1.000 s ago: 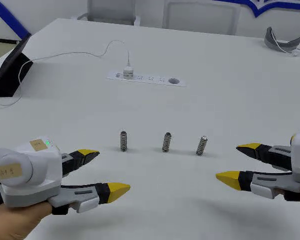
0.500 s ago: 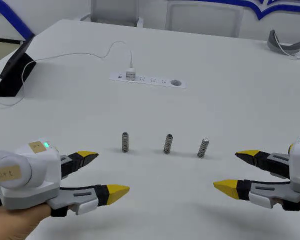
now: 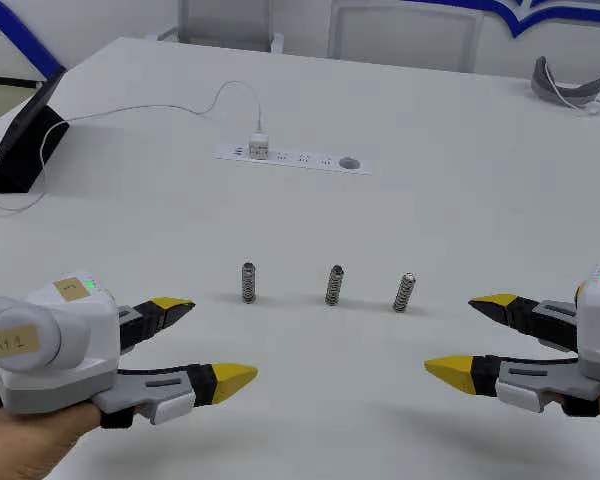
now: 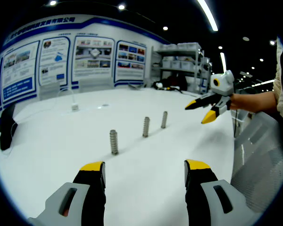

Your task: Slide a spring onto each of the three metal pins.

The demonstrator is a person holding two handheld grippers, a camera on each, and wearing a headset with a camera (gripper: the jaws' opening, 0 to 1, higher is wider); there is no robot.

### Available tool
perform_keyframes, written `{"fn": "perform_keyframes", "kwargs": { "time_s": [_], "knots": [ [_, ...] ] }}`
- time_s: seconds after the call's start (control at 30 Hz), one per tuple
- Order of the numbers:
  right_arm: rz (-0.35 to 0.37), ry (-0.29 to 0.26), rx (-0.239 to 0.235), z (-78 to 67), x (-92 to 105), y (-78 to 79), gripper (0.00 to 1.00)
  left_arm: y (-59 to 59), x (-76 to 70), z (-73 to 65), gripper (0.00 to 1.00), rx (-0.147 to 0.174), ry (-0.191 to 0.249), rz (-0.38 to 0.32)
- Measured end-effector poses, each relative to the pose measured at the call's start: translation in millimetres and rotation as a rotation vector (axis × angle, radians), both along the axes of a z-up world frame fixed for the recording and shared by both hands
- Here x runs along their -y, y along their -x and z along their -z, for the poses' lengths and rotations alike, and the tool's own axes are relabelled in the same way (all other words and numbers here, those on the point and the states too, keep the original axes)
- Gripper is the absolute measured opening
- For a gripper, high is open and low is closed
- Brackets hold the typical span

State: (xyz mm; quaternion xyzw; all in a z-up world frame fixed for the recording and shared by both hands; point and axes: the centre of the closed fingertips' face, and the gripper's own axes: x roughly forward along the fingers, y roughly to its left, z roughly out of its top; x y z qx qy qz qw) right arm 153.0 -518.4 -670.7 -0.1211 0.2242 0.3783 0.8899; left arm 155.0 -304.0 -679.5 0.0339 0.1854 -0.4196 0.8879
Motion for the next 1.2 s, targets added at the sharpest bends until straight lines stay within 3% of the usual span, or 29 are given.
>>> {"fn": "perform_keyframes", "kwargs": {
  "time_s": [1.2],
  "knots": [
    [0.005,-0.002,0.004,-1.0,0.2,-0.7,0.64,-3.7,-3.9,0.4,0.69,0.003,0.002,-0.004]
  ]
}}
